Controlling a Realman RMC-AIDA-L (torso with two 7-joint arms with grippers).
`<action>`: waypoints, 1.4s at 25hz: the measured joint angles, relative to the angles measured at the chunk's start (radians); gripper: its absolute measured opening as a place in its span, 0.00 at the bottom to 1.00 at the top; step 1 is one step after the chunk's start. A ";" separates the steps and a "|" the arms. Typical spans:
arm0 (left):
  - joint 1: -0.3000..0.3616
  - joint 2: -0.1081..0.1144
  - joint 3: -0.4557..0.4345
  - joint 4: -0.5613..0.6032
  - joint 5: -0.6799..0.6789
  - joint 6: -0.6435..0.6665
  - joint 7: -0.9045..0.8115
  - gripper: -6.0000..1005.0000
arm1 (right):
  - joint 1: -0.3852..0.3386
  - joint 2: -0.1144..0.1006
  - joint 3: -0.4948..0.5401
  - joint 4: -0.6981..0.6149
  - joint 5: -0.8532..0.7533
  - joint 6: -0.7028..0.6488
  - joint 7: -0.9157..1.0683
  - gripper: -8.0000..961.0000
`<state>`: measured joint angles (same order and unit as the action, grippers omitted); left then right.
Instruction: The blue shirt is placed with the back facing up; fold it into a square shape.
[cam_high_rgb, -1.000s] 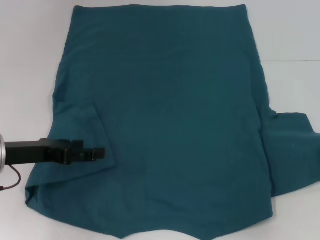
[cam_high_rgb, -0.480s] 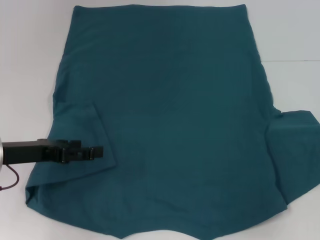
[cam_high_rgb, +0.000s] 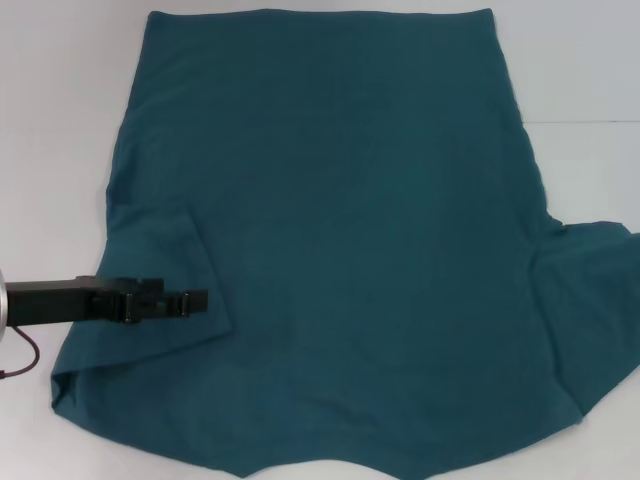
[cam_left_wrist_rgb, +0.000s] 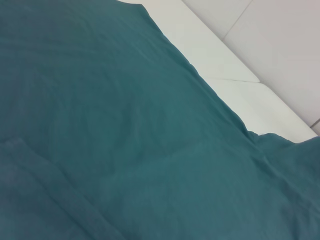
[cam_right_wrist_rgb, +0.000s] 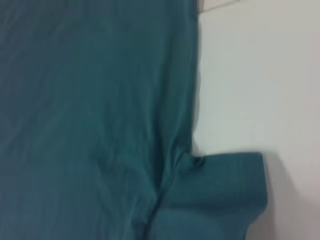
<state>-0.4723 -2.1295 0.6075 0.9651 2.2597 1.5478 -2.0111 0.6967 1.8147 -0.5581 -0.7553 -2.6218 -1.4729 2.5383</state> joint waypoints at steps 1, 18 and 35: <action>0.000 0.000 0.000 0.000 0.000 0.000 0.000 0.94 | 0.003 0.000 0.000 -0.005 -0.002 0.001 0.006 0.02; -0.006 -0.003 0.000 0.001 -0.002 -0.011 0.000 0.94 | 0.114 0.065 -0.053 0.038 0.003 -0.045 0.033 0.03; -0.011 -0.003 0.000 0.001 -0.016 -0.054 -0.025 0.94 | 0.251 0.138 -0.210 0.054 0.001 0.080 0.032 0.03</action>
<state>-0.4832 -2.1328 0.6075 0.9664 2.2439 1.4943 -2.0364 0.9475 1.9522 -0.7680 -0.7009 -2.6203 -1.3929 2.5701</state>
